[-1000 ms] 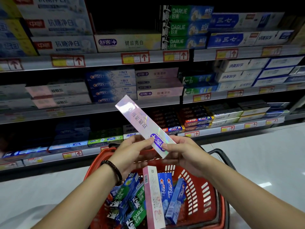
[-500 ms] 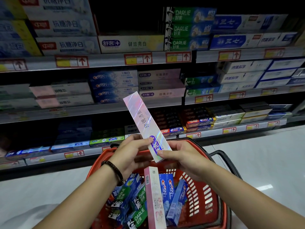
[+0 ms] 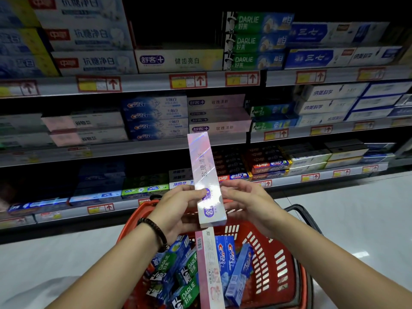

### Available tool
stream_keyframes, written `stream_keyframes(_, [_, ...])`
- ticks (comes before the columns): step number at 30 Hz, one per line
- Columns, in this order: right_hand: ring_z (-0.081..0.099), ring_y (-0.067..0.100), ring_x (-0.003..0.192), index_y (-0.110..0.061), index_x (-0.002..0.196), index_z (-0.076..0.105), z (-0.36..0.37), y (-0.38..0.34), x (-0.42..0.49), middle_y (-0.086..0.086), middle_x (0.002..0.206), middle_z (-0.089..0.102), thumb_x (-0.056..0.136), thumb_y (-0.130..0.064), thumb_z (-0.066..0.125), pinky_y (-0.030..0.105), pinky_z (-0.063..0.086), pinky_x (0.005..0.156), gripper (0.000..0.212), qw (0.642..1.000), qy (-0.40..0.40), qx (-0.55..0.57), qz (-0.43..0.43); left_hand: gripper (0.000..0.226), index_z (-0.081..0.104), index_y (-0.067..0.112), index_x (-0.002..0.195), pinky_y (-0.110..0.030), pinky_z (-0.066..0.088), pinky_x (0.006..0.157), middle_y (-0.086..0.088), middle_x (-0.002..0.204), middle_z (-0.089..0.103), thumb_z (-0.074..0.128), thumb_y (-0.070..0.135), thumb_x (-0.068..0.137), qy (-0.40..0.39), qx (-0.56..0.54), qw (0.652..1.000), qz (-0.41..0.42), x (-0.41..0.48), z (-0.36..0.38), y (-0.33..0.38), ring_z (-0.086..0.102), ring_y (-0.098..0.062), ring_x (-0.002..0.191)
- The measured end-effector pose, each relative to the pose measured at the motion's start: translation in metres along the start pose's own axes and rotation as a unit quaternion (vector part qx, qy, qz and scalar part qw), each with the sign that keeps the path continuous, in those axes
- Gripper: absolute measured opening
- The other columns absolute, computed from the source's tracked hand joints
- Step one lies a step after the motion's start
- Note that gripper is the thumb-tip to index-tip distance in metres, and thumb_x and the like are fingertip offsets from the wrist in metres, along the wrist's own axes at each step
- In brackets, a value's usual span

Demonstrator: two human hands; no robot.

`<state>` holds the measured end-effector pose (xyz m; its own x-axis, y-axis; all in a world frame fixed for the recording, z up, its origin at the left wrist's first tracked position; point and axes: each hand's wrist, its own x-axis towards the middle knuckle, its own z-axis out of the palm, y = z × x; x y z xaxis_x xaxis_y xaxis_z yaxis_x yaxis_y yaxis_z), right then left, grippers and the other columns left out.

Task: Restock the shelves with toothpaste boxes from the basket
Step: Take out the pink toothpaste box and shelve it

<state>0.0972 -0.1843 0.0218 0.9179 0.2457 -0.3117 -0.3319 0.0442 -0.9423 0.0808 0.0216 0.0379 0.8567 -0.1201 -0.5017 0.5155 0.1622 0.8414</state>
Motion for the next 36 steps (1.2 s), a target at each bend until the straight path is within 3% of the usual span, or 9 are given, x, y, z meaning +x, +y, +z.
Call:
stream_keyframes(4, [0.074, 0.025, 0.093, -0.016, 0.133, 0.065, -0.002, -0.004, 0.003, 0.011, 0.118, 0.079, 0.075, -0.035, 0.087, 0.036, 0.056, 0.079, 0.065, 0.999, 0.031, 0.02, -0.016, 0.029, 0.066, 0.016, 0.122, -0.053, 0.063, 0.081, -0.015, 0.104, 0.079, 0.073, 0.022, 0.094, -0.004, 0.012, 1.0, -0.002, 0.001, -0.001, -0.001, 0.076, -0.03, 0.093])
stream_keyframes(10, [0.078, 0.03, 0.102, -0.02, 0.142, 0.056, -0.011, -0.01, 0.007, 0.006, 0.113, 0.081, 0.064, -0.041, 0.09, 0.046, 0.06, 0.091, 0.088, 0.996, 0.078, 0.042, -0.03, 0.027, 0.07, 0.02, 0.12, -0.044, 0.06, 0.072, -0.012, 0.102, 0.08, 0.072, 0.023, 0.094, -0.026, 0.034, 0.999, -0.024, -0.002, -0.001, 0.001, 0.074, -0.024, 0.076])
stream_keyframes(16, [0.079, 0.03, 0.099, -0.025, 0.146, 0.052, -0.027, -0.014, 0.014, 0.009, 0.11, 0.081, 0.086, -0.024, 0.087, 0.042, 0.06, 0.084, 0.069, 0.986, 0.147, 0.068, -0.032, 0.022, 0.072, 0.022, 0.114, -0.063, 0.056, 0.092, -0.01, 0.107, 0.078, 0.072, 0.025, 0.092, -0.079, 0.102, 0.99, -0.05, -0.004, -0.003, -0.003, 0.071, -0.027, 0.08])
stream_keyframes(19, [0.079, 0.03, 0.1, -0.03, 0.144, 0.054, -0.038, -0.016, 0.016, 0.013, 0.121, 0.077, 0.086, -0.023, 0.088, 0.044, 0.06, 0.086, 0.067, 0.979, 0.185, 0.082, -0.035, 0.018, 0.075, 0.028, 0.111, -0.051, 0.058, 0.083, -0.007, 0.103, 0.076, 0.069, 0.028, 0.094, -0.102, 0.129, 0.985, -0.057, -0.006, -0.003, -0.003, 0.069, -0.024, 0.079])
stream_keyframes(22, [0.08, 0.031, 0.096, -0.025, 0.135, 0.064, -0.045, -0.018, 0.015, 0.012, 0.113, 0.078, 0.09, -0.023, 0.084, 0.044, 0.062, 0.085, 0.049, 0.976, 0.187, 0.104, -0.028, 0.032, 0.076, 0.025, 0.11, -0.035, 0.056, 0.068, -0.01, 0.101, 0.072, 0.075, 0.037, 0.081, -0.117, 0.141, 0.981, -0.07, -0.008, -0.002, -0.002, 0.066, -0.026, 0.079])
stream_keyframes(24, [0.079, 0.027, 0.087, -0.018, 0.124, 0.073, -0.044, -0.019, 0.014, 0.01, 0.098, 0.08, 0.091, -0.023, 0.083, 0.04, 0.059, 0.08, 0.035, 0.976, 0.187, 0.109, -0.017, 0.033, 0.077, 0.023, 0.103, -0.029, 0.053, 0.061, -0.011, 0.096, 0.069, 0.076, 0.04, 0.075, -0.11, 0.144, 0.981, -0.073, -0.009, -0.001, -0.002, 0.063, -0.025, 0.075])
stream_keyframes(27, [0.062, 0.015, 0.052, -0.008, 0.108, 0.072, -0.042, -0.018, 0.013, 0.006, 0.065, 0.068, 0.093, -0.016, 0.08, 0.033, 0.04, 0.062, 0.019, 0.969, 0.208, 0.13, -0.011, 0.027, 0.076, 0.013, 0.106, -0.028, 0.053, 0.057, -0.01, 0.089, 0.07, 0.073, 0.034, 0.089, -0.09, 0.145, 0.982, -0.077, -0.009, -0.001, -0.003, 0.064, -0.021, 0.066])
stream_keyframes(30, [0.053, 0.009, 0.04, -0.009, 0.104, 0.068, -0.042, -0.019, 0.014, 0.003, 0.056, 0.062, 0.094, -0.01, 0.077, 0.029, 0.028, 0.056, 0.013, 0.965, 0.221, 0.142, -0.006, 0.032, 0.077, 0.009, 0.11, -0.026, 0.052, 0.054, -0.01, 0.085, 0.073, 0.071, 0.035, 0.092, -0.075, 0.135, 0.984, -0.089, -0.008, -0.002, -0.001, 0.065, -0.02, 0.06])
stream_keyframes(36, [0.065, 0.016, 0.049, -0.009, 0.11, 0.069, -0.039, -0.023, 0.01, 0.006, 0.06, 0.066, 0.092, -0.008, 0.079, 0.026, 0.05, 0.046, 0.021, 0.954, 0.239, 0.179, 0.004, 0.038, 0.082, 0.012, 0.106, -0.028, 0.053, 0.061, -0.014, 0.097, 0.076, 0.081, 0.042, 0.082, -0.056, 0.1, 0.99, -0.083, -0.004, -0.006, 0.003, 0.067, -0.023, 0.071])
